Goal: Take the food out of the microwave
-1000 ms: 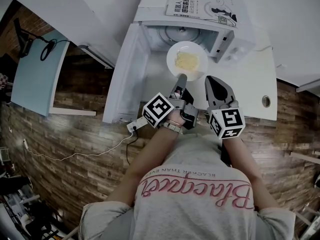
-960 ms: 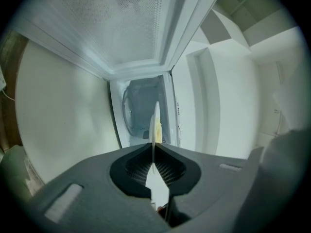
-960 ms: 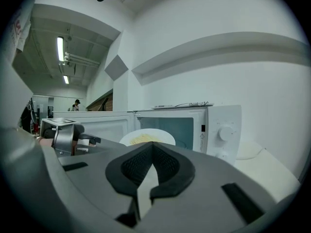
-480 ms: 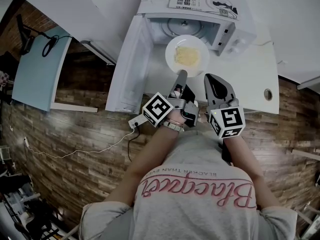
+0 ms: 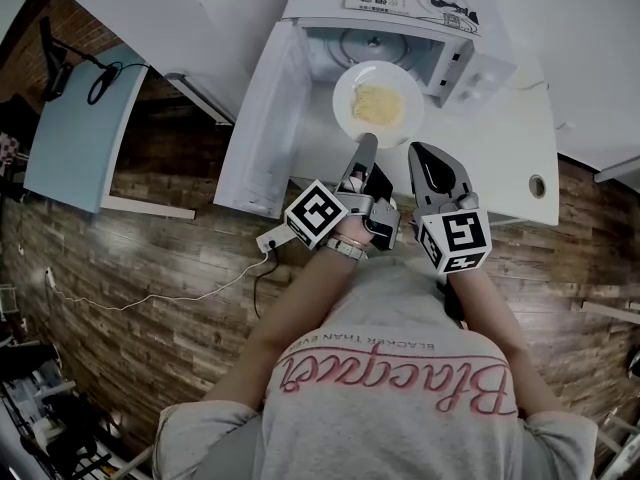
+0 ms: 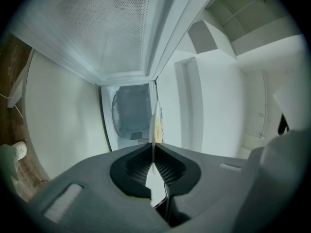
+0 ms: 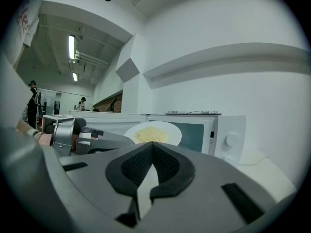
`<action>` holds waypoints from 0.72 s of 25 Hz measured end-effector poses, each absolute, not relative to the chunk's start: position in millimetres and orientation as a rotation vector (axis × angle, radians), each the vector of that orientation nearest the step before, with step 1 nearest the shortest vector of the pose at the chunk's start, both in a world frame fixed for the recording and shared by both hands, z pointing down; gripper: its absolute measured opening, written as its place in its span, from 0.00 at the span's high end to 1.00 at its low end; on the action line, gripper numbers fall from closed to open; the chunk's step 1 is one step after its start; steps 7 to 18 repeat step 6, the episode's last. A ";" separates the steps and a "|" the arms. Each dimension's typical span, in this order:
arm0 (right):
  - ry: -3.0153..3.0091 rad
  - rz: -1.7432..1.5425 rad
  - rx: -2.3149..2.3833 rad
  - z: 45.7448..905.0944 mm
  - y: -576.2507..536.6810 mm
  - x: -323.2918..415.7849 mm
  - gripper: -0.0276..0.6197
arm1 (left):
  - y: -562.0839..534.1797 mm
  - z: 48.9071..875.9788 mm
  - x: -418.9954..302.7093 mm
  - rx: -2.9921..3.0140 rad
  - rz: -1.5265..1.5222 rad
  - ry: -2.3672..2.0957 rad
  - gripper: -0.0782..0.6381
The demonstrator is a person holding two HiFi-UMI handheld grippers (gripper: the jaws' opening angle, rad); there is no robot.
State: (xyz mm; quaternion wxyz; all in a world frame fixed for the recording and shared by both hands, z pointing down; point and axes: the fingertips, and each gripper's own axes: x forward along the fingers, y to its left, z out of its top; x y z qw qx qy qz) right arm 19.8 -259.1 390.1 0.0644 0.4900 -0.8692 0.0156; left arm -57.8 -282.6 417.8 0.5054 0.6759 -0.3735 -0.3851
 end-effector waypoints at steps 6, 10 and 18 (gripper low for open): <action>-2.620 0.053 1.485 390.0 -256.5 20.8 0.95 | -277.8 418.7 -59.4 1.611 -0.937 -0.899 0.87; -2.620 0.053 1.485 390.0 -256.5 20.8 0.95 | -277.8 418.7 -59.4 1.611 -0.937 -0.899 0.87; -2.620 0.053 1.485 390.0 -256.5 20.8 0.95 | -277.8 418.7 -59.4 1.611 -0.937 -0.899 0.87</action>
